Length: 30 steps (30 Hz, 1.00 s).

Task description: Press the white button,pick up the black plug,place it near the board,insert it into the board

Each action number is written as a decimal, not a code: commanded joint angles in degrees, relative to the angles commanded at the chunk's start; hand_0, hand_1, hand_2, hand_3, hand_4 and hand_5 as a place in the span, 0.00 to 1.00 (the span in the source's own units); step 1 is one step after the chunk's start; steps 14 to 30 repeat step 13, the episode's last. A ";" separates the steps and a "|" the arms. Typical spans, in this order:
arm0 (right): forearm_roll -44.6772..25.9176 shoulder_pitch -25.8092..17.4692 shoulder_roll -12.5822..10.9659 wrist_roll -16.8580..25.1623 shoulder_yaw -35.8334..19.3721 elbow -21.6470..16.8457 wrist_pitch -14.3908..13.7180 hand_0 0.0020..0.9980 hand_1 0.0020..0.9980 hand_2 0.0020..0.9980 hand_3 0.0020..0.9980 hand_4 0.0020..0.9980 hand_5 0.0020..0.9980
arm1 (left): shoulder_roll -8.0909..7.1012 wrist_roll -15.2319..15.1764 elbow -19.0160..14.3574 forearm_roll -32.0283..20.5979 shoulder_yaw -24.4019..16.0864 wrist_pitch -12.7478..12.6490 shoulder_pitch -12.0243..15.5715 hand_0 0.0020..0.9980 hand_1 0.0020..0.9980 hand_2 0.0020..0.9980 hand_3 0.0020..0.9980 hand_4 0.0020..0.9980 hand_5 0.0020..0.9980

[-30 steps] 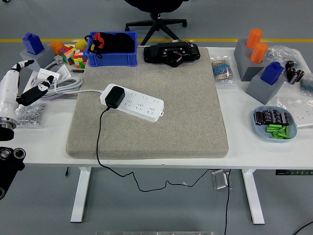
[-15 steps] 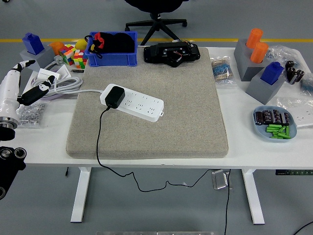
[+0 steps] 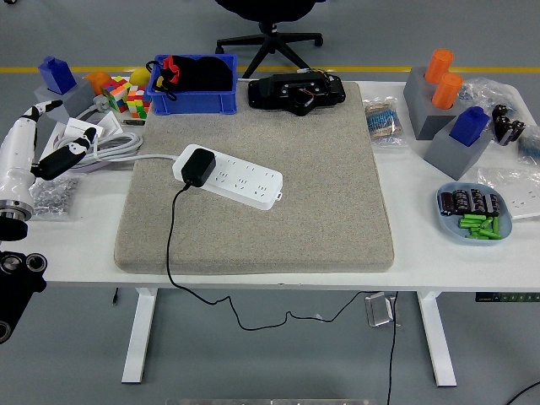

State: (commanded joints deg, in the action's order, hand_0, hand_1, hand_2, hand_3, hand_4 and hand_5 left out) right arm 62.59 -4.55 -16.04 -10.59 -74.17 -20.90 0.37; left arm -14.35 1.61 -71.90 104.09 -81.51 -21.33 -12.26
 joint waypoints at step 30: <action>-0.07 0.05 -0.06 -0.02 -0.08 -0.10 0.00 0.80 0.69 0.67 0.62 0.66 0.44 | 0.11 0.27 -0.19 0.12 0.26 0.14 -0.09 0.95 0.95 0.89 0.83 0.83 0.52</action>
